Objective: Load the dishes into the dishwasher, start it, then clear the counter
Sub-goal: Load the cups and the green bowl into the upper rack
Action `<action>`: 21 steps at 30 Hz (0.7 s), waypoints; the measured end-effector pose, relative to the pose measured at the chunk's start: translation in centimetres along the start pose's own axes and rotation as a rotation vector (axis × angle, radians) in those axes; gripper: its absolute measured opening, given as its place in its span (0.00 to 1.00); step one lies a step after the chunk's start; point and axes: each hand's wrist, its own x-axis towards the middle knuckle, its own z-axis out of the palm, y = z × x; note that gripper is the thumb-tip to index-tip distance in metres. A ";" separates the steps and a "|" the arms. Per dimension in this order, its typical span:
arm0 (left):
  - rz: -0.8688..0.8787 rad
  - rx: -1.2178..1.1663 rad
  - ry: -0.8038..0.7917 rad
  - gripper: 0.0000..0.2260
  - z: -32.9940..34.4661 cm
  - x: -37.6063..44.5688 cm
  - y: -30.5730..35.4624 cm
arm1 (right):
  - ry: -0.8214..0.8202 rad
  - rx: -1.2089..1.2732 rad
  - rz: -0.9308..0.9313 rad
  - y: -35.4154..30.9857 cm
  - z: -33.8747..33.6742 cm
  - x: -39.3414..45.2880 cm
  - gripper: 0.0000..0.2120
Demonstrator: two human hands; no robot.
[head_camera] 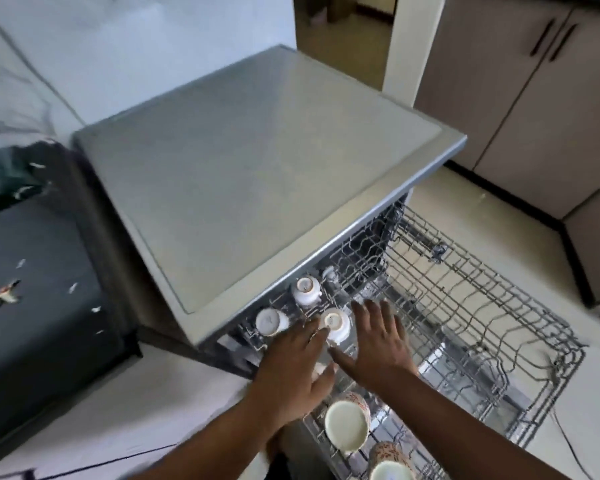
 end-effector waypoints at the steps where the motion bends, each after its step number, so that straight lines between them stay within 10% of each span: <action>1: 0.033 0.020 0.053 0.25 -1.0 -0.4 -0.1 | 0.011 -0.036 -0.037 -0.8 -0.7 -0.3 0.49; 11: 0.070 0.013 0.419 0.24 -10.4 -7.0 -3.5 | 0.225 -0.066 -0.373 -11.5 -5.4 -1.8 0.40; 21: -0.361 0.136 0.556 0.31 -17.4 -22.8 -16.9 | 0.359 -0.030 -0.712 -33.3 -5.2 -6.2 0.37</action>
